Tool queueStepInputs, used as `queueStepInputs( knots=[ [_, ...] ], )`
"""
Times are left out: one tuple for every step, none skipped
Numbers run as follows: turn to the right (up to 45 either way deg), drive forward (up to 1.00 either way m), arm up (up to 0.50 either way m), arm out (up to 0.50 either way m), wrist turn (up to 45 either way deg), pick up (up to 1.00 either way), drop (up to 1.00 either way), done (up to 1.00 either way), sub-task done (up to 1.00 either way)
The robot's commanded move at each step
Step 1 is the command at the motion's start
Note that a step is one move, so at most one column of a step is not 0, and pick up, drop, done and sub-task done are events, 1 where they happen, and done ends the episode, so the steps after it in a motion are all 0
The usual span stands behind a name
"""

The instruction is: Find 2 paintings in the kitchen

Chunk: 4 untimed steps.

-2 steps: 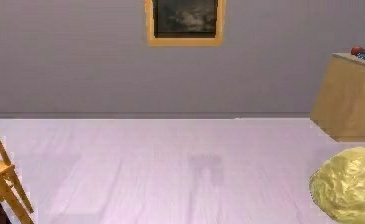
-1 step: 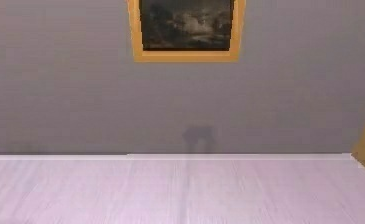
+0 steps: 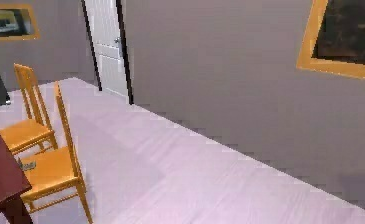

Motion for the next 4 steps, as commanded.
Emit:
queueStepInputs(
  knots=[
    [0.0, 1.0, 0.0, 0.0, 0.0, 0.0, 0.0, 0.0, 0.0],
    [-9.0, 0.0, 0.0, 0.0, 0.0, 0.0, 0.0, 0.0, 0.0],
    [0.0, 0.4, 0.0, 0.0, 0.0, 0.0, 0.0, 0.0, 0.0],
    [-36.0, 0.0, 0.0, 0.0, 0.0, 0.0, 0.0, 0.0, 0.0]
  ],
)
